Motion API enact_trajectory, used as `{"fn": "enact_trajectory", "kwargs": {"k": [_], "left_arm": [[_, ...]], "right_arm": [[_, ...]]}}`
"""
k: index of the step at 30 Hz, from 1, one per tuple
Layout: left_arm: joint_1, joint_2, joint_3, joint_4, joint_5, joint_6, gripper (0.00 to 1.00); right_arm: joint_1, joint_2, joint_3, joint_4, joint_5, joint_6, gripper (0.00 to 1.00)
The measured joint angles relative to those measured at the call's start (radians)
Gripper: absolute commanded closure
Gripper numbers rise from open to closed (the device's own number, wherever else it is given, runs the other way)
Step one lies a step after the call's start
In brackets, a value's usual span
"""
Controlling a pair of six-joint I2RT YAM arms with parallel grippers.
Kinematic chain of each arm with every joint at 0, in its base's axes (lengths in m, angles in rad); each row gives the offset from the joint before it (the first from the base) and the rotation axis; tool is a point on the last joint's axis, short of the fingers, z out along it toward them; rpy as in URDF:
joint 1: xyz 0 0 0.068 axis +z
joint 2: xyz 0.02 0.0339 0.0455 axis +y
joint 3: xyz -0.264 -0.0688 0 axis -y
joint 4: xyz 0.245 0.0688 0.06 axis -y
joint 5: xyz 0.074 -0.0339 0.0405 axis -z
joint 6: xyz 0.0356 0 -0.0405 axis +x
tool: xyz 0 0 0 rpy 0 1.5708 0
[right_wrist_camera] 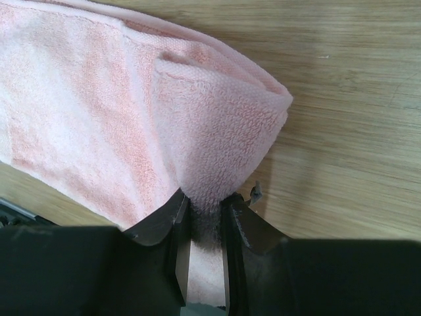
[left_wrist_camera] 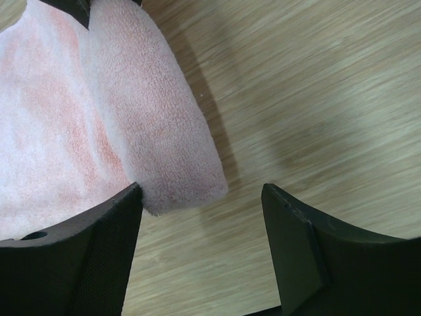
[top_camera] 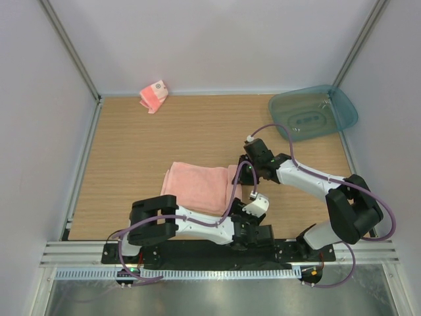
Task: Roll the towels
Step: Roll the towel
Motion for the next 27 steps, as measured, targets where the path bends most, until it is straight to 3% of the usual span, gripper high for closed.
{"fn": "enact_trajectory", "kwargs": {"k": [6, 9, 12, 13, 14, 18, 23, 27], "left_arm": [[0.008, 0.004, -0.060, 0.040, -0.017, -0.004, 0.42], [0.013, 0.004, -0.092, 0.062, -0.041, -0.007, 0.56], [0.014, 0.004, -0.103, 0.079, -0.046, -0.008, 0.81], [0.014, 0.003, -0.106, 0.083, -0.048, -0.011, 0.94], [0.014, 0.001, -0.109, 0.088, -0.048, -0.013, 0.98], [0.021, -0.032, -0.142, 0.108, -0.027, -0.029, 1.00], [0.038, -0.134, -0.237, 0.139, 0.023, -0.064, 1.00], [0.056, -0.231, -0.320, 0.179, 0.061, -0.090, 1.00]], "right_arm": [[0.000, 0.000, 0.000, 0.001, -0.018, 0.011, 0.94], [0.000, 0.000, -0.003, 0.005, -0.028, 0.019, 0.94], [0.000, 0.000, -0.010, 0.013, -0.034, 0.023, 0.94], [0.000, 0.000, -0.013, 0.016, -0.036, 0.023, 0.94], [0.000, 0.000, -0.016, 0.019, -0.036, 0.025, 0.94], [0.000, 0.002, -0.020, 0.024, -0.037, 0.028, 0.91], [0.000, 0.037, -0.011, 0.012, -0.032, 0.026, 0.63], [-0.002, 0.089, 0.037, -0.034, -0.019, 0.012, 0.52]]}}
